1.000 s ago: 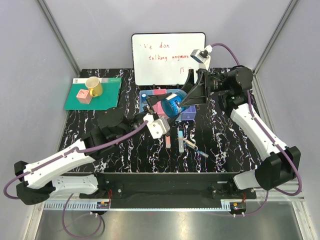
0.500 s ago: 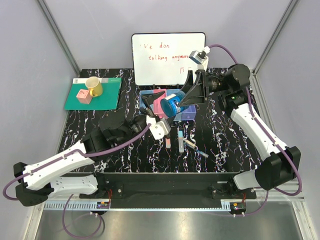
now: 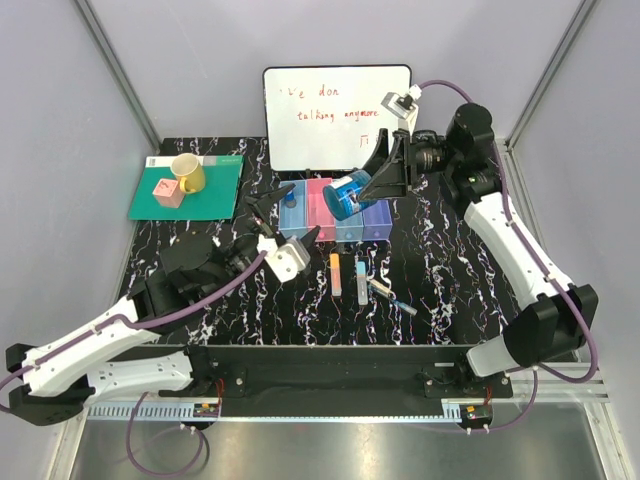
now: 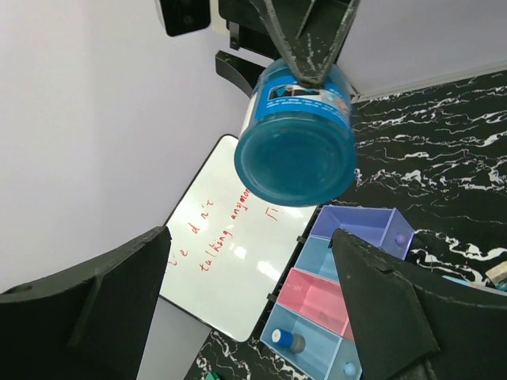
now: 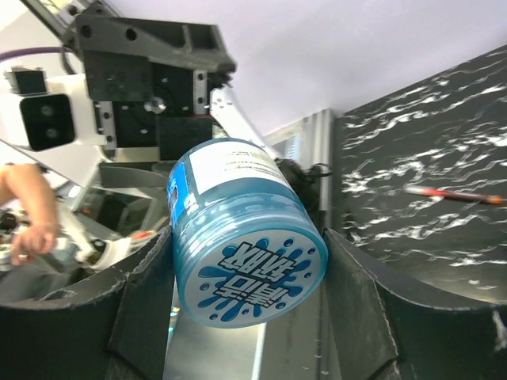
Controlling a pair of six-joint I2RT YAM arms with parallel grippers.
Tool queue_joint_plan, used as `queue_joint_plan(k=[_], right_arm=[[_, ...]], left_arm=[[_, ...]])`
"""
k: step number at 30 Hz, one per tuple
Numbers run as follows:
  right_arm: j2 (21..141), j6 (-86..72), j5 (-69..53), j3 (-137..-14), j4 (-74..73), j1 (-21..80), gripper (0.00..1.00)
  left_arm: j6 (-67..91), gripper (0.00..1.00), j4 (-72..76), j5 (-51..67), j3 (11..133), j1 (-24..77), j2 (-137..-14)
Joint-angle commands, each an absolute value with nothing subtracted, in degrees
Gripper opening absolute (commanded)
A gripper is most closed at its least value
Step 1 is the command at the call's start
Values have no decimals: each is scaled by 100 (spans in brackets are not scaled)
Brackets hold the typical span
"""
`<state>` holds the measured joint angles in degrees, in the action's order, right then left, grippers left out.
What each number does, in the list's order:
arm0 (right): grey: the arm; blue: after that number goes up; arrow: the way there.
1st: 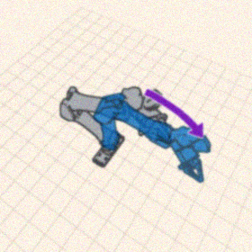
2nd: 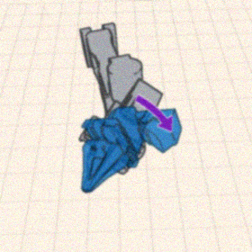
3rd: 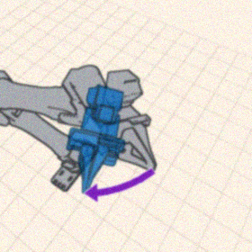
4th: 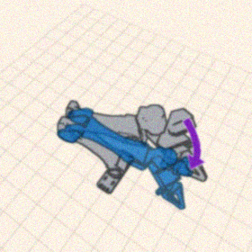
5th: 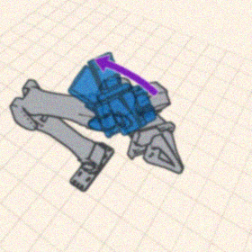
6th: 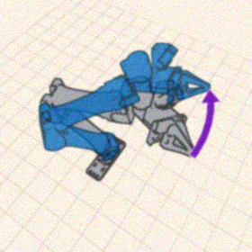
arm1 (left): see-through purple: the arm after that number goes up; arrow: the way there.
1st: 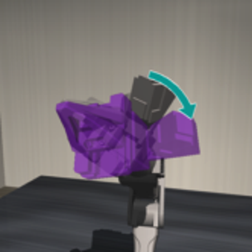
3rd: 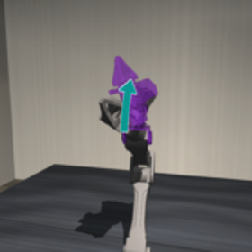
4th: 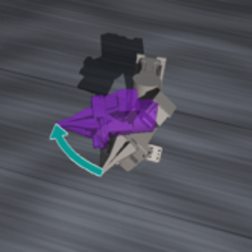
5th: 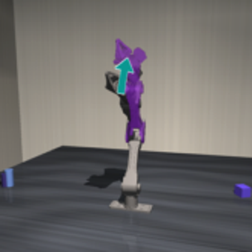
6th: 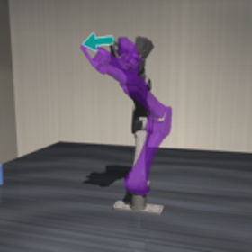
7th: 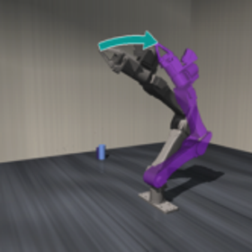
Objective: Sort the stationery into containers
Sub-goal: Pick up the stationery from the center of the board, then place the stationery in the storage box.
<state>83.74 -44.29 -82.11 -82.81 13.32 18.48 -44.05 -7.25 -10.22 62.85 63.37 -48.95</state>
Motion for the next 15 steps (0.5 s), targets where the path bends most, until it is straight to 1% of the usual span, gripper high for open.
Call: queue_joint_plan(k=[1, 3, 4, 5, 6, 7, 12, 15], right_arm=[[8621, -3051, -7999, -8876, 404, 1670, 0], [8814, -2586, -7780, -9236, 37, 1617, 0], [8885, -1723, -7387, -9437, -487, 1617, 0], [8964, -1279, -7122, -9918, -1528, 1661, 0], [9087, -944, -6884, -10097, -1816, 1679, 0], [9149, -688, -6421, -10212, -1932, 1679, 0], [9579, -63, -5153, -10932, -2337, 1757, 0], [9921, 745, -4221, -11486, -3109, 1889, 0]], left_arm=[[-4456, 88, -896, -1099, 6442, 6311, -4869], [-4447, 88, -879, -1090, 6442, 6311, -4878], [-4439, 88, -879, -1081, 6434, 6319, -4878], [-4438, 88, -896, -1072, 6451, 6311, -4887], [-4430, 87, -896, -1046, 6460, 6311, -4878], [-4430, 87, -905, -1046, 6460, 6319, -4878], [-4438, 87, -958, -1046, 6513, 6311, -4913], [-4474, 86, -1098, -1168, 6557, 6319, -4922]])
